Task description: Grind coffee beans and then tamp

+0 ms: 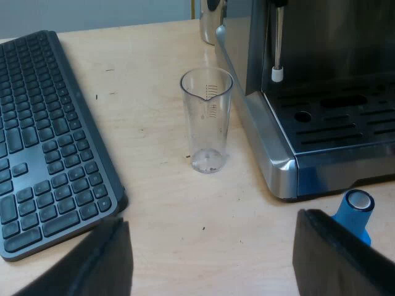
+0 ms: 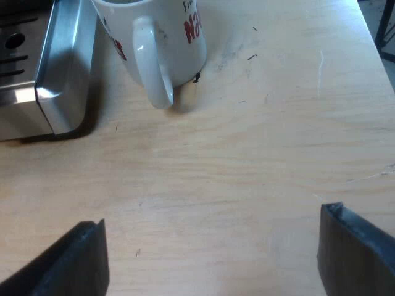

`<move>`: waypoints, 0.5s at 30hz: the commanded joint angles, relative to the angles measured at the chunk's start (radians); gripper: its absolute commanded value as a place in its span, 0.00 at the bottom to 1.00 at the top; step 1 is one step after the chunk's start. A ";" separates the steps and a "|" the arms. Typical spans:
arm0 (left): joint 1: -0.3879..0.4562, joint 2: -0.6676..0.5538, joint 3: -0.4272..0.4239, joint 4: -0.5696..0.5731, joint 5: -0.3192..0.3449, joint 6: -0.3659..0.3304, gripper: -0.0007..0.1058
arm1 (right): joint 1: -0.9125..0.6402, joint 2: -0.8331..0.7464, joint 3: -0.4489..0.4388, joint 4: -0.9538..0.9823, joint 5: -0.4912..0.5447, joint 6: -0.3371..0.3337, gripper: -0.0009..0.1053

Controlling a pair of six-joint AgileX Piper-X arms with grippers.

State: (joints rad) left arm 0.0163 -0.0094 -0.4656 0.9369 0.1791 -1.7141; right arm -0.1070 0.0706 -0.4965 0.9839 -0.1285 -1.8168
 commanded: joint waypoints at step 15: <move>-0.001 -0.041 -0.002 -0.009 -0.001 -0.006 0.55 | -0.006 -0.003 -0.006 -0.009 -0.003 -0.001 0.68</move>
State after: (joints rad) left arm 0.0163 -0.0094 -0.4656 0.9369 0.1791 -1.7141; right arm -0.1070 0.0706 -0.4965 0.9839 -0.1285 -1.8168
